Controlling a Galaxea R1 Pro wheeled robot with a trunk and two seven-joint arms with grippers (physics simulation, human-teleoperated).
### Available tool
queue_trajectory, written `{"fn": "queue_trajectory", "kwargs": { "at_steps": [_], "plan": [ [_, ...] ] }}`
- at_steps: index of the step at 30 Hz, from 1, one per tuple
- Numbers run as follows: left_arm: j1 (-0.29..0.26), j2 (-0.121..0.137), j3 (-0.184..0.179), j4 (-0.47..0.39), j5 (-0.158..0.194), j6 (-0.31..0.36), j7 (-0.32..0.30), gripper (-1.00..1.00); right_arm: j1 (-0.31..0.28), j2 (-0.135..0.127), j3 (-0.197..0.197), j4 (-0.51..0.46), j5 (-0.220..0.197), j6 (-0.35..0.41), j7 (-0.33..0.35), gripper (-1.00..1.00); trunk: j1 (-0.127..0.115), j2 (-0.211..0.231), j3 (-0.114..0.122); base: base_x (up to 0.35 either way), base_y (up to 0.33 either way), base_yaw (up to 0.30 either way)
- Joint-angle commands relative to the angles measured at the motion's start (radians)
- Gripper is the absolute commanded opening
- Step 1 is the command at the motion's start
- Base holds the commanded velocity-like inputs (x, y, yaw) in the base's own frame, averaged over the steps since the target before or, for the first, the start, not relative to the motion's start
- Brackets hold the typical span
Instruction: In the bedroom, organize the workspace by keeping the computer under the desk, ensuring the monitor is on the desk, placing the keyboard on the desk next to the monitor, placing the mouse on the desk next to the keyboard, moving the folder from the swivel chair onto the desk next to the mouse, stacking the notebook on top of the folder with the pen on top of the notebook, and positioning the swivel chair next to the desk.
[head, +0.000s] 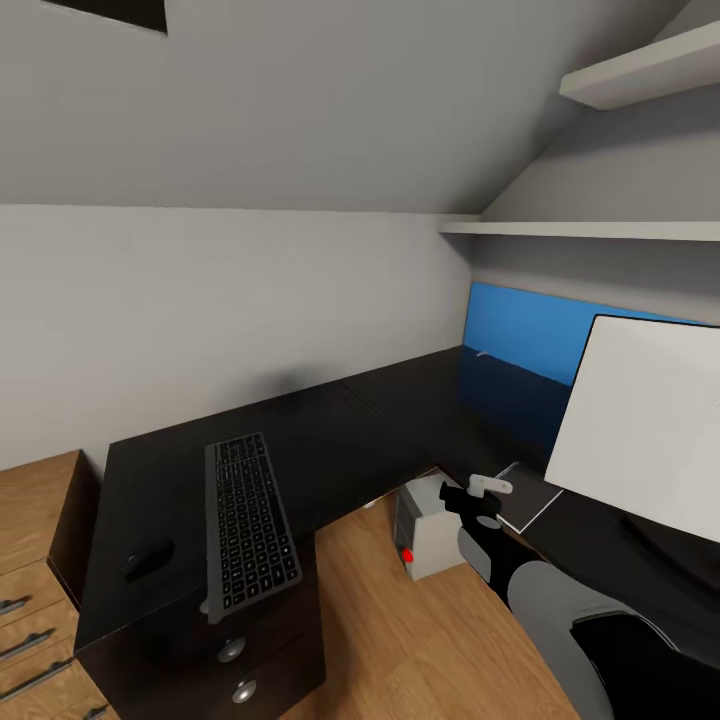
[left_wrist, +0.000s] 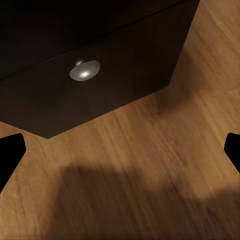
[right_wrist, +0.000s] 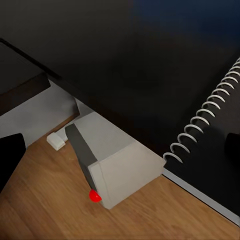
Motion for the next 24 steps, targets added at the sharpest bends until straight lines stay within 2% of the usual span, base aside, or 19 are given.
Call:
{"fn": "queue_trajectory", "kwargs": {
  "at_steps": [1,24],
  "plan": [
    [-0.001,0.001,-0.006,0.0,0.011,-0.008,0.006,1.0,0.0,0.0,-0.003,0.016,-0.021,-0.004,-0.002,1.0,0.0,0.0,-0.001,-0.002,0.001,0.0],
    [-0.001,0.001,-0.006,0.0,0.012,-0.007,0.005,1.0,0.0,0.001,-0.004,0.016,-0.02,-0.004,-0.002,1.0,0.0,0.0,-0.001,-0.014,0.0,0.0]
  ]
}}
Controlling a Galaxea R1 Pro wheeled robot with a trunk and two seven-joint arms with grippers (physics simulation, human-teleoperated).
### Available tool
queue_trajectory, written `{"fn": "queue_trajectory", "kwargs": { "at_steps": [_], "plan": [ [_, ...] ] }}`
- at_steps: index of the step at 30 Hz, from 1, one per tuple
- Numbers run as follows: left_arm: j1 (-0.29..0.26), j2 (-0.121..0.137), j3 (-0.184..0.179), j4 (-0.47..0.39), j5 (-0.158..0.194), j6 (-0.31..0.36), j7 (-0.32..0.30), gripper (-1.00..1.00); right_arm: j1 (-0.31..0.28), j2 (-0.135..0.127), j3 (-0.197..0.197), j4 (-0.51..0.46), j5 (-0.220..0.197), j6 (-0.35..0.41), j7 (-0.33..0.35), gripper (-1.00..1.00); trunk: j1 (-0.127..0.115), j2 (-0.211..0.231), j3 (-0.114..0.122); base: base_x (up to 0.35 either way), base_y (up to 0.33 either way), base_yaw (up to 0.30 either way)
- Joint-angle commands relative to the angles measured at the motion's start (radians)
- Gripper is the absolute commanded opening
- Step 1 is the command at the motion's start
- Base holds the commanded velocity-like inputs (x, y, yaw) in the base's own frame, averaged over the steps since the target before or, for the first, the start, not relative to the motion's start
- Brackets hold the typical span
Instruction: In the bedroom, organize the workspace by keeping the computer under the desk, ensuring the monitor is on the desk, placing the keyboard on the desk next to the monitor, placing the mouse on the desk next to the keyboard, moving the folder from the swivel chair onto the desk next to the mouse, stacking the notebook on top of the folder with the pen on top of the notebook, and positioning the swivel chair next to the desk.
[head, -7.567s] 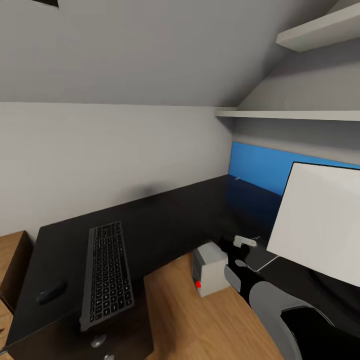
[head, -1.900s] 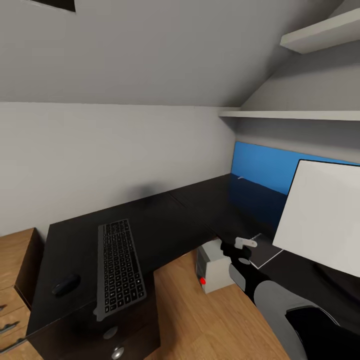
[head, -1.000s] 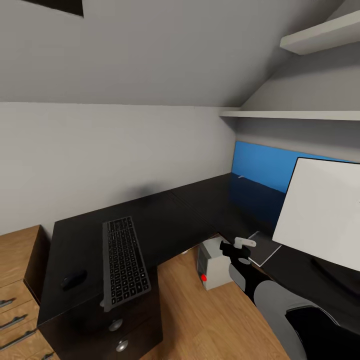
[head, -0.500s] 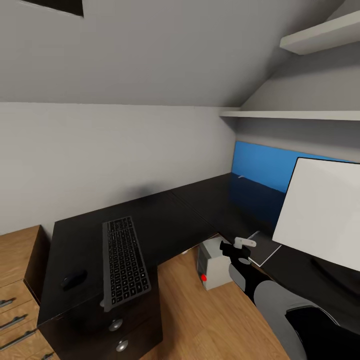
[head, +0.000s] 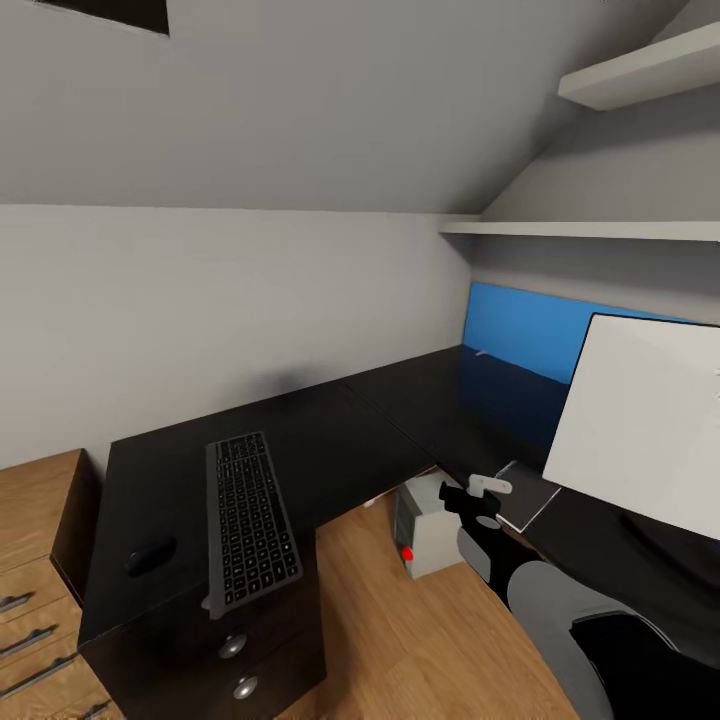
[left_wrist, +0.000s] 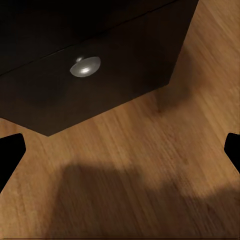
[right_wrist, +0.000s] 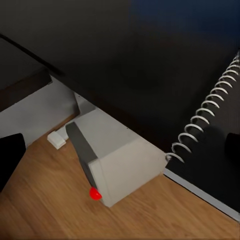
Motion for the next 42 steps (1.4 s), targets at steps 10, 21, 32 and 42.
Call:
{"fn": "queue_trajectory", "kwargs": {
  "at_steps": [10,21,32,42],
  "plan": [
    [-0.001,0.001,-0.006,0.0,0.01,-0.008,0.005,1.0,0.0,0.0,-0.005,0.017,-0.019,-0.004,-0.004,1.0,0.0,0.0,-0.001,-0.082,0.0,0.0],
    [-0.001,0.001,-0.006,0.0,0.01,-0.008,0.005,1.0,0.0,0.0,-0.005,0.016,-0.019,-0.004,-0.004,1.0,0.0,0.0,-0.001,-0.003,0.0,0.0],
    [-0.001,0.001,-0.006,0.0,0.011,-0.008,0.005,1.0,0.0,0.0,-0.005,0.016,-0.019,-0.004,-0.004,1.0,0.0,0.0,-0.001,0.0,0.0,0.0],
    [-0.001,0.001,-0.006,0.0,0.01,-0.008,0.005,1.0,0.0,0.0,-0.005,0.015,-0.019,-0.005,-0.004,1.0,-0.027,0.049,0.021,0.0,0.0,0.0]
  ]
}}
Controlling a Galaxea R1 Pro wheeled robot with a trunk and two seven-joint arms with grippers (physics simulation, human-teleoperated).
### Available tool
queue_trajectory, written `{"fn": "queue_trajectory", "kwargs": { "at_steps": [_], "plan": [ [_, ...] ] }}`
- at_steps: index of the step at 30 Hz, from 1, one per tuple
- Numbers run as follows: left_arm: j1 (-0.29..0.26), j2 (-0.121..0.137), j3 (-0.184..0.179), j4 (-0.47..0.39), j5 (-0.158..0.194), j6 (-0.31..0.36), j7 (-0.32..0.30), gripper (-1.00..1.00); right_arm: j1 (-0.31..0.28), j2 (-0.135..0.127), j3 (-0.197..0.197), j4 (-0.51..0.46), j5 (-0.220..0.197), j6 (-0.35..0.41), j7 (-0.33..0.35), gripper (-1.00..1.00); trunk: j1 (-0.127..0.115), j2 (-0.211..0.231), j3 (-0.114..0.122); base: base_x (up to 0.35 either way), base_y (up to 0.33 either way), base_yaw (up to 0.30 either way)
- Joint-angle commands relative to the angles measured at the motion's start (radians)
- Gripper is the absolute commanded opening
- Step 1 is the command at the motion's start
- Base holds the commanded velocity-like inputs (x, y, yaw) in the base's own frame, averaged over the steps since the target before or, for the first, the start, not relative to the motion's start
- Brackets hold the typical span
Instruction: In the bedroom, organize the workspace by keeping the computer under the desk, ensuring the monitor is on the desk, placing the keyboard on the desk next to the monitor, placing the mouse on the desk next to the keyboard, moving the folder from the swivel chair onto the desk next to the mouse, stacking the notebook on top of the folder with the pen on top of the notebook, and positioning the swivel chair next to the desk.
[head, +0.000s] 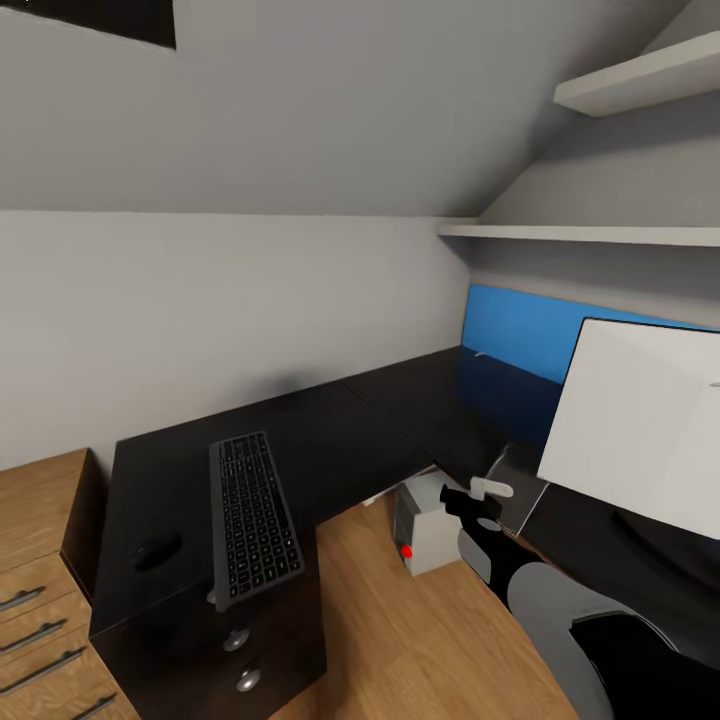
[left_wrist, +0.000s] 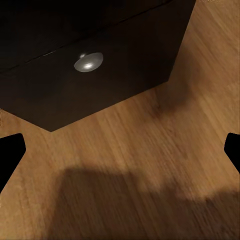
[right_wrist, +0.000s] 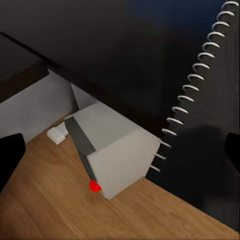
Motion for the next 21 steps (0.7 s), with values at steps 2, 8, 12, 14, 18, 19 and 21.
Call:
{"fn": "queue_trajectory", "kwargs": {
  "at_steps": [2,8,12,14,18,19,21],
  "plan": [
    [-0.001,0.001,-0.006,0.0,0.01,-0.008,0.006,1.0,-0.001,0.0,0.008,0.001,-0.01,-0.004,-0.004,1.0,-0.008,0.014,0.005,0.0,0.0,0.0],
    [-0.001,0.001,-0.006,0.0,0.01,-0.007,0.006,1.0,-0.001,0.0,0.008,0.001,-0.01,-0.004,-0.004,1.0,-0.031,0.056,0.024,0.0,0.0,0.0],
    [-0.001,0.0,-0.006,0.001,0.01,-0.007,0.006,1.0,-0.001,0.0,0.008,0.001,-0.01,-0.004,-0.004,1.0,-0.035,0.063,0.027,0.0,0.0,0.0],
    [-0.001,0.0,-0.006,0.001,0.01,-0.007,0.006,1.0,-0.001,0.0,0.008,0.001,-0.01,-0.004,-0.004,1.0,-0.035,0.063,0.027,0.0,0.0,0.0],
    [-0.001,-0.001,-0.006,0.002,0.01,-0.007,0.006,1.0,-0.001,0.0,0.008,0.001,-0.01,-0.004,-0.004,1.0,-0.035,0.063,0.027,0.0,0.0,0.0],
    [-0.001,-0.001,-0.006,0.002,0.01,-0.006,0.006,1.0,0.0,0.0,0.008,0.001,-0.01,-0.004,-0.004,1.0,-0.035,0.063,0.027,0.0,0.0,0.0],
    [-0.001,-0.001,-0.006,0.002,0.01,-0.006,0.006,1.0,-0.001,0.0,0.008,0.001,-0.01,-0.004,-0.004,1.0,-0.035,0.063,0.027,0.0,0.0,0.0]
  ]
}}
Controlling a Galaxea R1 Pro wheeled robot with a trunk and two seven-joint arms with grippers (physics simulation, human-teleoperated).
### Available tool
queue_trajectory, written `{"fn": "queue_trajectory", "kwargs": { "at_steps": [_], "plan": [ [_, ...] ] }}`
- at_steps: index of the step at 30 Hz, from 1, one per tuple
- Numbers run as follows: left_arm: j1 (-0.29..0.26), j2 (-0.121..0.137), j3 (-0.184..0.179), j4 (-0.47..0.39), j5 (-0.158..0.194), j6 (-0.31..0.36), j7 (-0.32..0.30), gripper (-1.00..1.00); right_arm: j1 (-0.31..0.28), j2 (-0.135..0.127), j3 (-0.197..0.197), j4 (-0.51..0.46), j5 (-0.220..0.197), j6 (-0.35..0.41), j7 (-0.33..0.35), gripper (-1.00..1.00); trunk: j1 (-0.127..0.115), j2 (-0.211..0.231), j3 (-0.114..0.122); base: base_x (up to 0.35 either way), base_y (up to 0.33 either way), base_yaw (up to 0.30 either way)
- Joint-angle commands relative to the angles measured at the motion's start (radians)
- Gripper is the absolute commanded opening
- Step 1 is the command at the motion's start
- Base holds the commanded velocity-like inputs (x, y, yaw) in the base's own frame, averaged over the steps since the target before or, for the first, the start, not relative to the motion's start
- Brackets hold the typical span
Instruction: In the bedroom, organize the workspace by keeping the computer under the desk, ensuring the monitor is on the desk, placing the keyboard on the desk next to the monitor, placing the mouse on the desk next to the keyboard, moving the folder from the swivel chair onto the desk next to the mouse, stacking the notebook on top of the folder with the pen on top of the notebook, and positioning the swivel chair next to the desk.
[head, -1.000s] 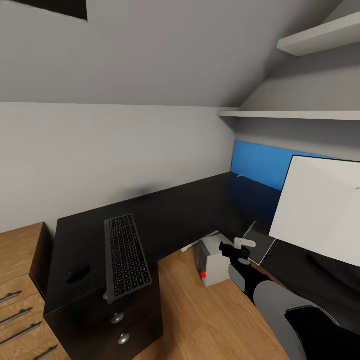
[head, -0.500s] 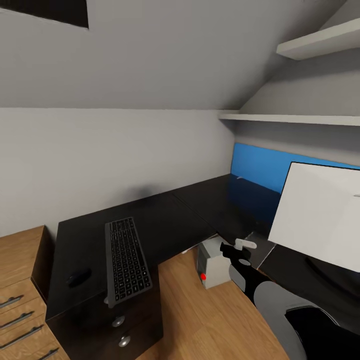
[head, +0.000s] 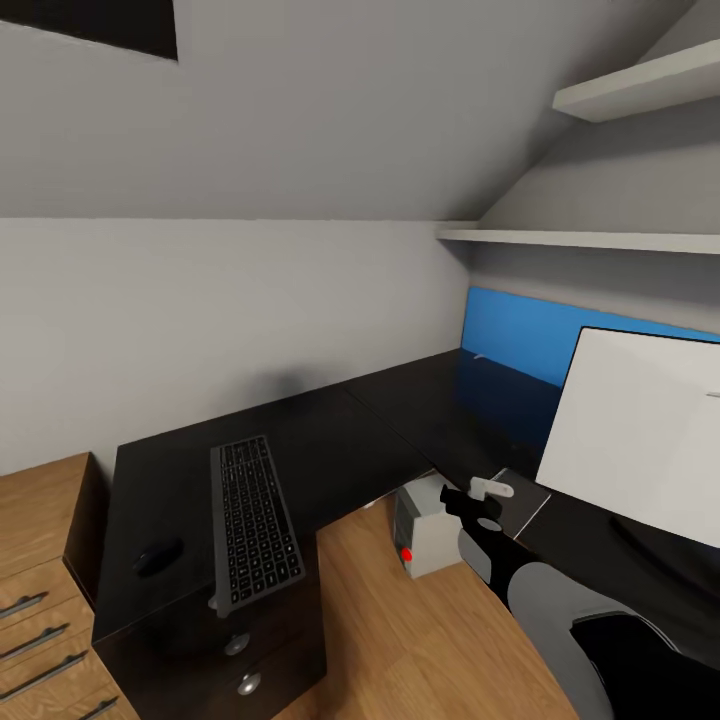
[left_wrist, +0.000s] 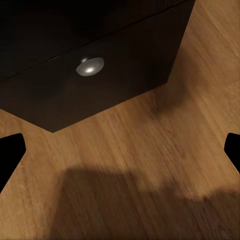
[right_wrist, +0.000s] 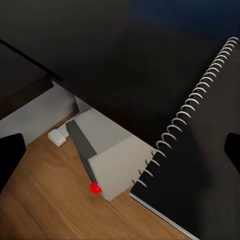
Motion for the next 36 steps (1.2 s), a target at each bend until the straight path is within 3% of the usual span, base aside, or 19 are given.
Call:
{"fn": "queue_trajectory", "kwargs": {
  "at_steps": [1,20,36],
  "plan": [
    [-0.001,0.001,-0.006,0.0,0.011,-0.008,0.006,1.0,-0.001,0.0,0.009,0.001,-0.01,-0.004,-0.004,1.0,0.0,-0.001,-0.001,0.0,0.0,0.0],
    [-0.001,0.002,-0.006,0.0,0.011,-0.009,0.007,1.0,-0.001,-0.002,0.009,0.001,-0.01,-0.002,-0.004,1.0,0.0,-0.001,-0.001,0.0,0.0,0.0],
    [-0.001,0.002,-0.006,0.0,0.011,-0.021,0.007,1.0,-0.001,-0.003,0.007,0.001,-0.01,0.008,-0.004,1.0,0.0,-0.001,-0.001,0.154,0.0,0.0]
  ]
}}
